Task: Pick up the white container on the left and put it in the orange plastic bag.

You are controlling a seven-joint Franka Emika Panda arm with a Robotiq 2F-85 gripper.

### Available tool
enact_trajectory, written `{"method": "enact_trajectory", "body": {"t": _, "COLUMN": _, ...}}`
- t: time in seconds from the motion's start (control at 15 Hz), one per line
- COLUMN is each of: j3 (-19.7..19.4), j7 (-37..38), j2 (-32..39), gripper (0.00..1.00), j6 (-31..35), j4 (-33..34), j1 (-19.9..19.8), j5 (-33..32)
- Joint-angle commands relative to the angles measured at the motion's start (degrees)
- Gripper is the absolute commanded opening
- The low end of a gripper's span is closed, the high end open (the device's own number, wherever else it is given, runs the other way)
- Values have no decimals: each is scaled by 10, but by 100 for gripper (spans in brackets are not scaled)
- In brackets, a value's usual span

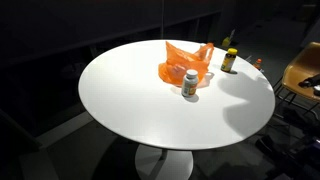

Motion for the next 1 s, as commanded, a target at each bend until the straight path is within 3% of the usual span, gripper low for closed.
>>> {"method": "enact_trajectory", "body": {"t": 0.0, "j3": -1, "j7": 2, "j2": 0, "gripper": 100, "j6": -2, "j4": 2, "j1": 3, "j5": -1}}
{"method": "enact_trajectory", "body": {"t": 0.53, "j3": 9, "j7": 37, "j2": 49, "gripper": 100, "j6": 32, "j4": 36, "j1": 29, "j5": 31}}
{"method": "enact_trajectory", "body": {"t": 0.93, "j3": 21, "j7": 56, "j2": 175, "gripper": 100, "j6": 102, "j4": 103, "j1": 83, "j5": 94}}
